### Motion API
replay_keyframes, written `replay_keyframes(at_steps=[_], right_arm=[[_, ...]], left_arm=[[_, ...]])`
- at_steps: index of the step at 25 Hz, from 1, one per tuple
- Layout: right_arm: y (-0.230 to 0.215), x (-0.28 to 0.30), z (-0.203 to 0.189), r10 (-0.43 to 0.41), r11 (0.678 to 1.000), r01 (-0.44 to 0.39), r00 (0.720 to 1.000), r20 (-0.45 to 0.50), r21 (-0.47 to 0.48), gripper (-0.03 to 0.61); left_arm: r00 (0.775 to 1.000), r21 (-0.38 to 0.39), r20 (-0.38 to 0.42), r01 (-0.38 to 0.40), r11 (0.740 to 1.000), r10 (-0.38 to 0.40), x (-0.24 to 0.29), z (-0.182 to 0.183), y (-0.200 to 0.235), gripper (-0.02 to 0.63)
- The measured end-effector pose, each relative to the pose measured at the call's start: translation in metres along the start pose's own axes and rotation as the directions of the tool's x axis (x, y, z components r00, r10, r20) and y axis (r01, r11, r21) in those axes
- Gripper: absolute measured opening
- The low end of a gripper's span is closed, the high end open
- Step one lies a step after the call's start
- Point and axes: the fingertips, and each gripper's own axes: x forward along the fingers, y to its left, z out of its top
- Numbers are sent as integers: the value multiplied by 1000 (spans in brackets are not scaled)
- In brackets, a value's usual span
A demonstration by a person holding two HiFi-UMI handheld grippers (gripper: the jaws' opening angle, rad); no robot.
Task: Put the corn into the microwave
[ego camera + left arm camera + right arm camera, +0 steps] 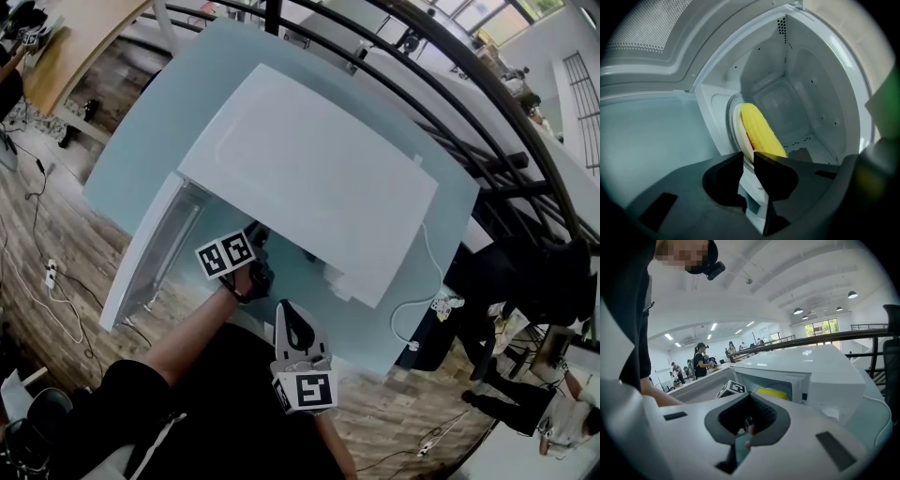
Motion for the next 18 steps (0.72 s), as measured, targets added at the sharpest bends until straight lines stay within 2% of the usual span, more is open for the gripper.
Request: replay_keyframes(at_steps=[4,11,15,18], right_arm=[[0,-3,0,-4,1000,4,1000,3,5,9],[4,-14,0,-6,1000,6,1000,14,9,9],[4,-22,-5,-9,1000,8,1000,18,22,9],[6,-31,-9,-5,1000,4,1000,27,29,9]], left_arm=[[1000,36,15,1,999,-2,-4,0,0,64],[998,100,21,-54,993,52,-25,-7,9,63],[998,140,42,-61,988,55,-44,-11,8,3],[999,189,42,-37,981,29,-59,-17,1,3]])
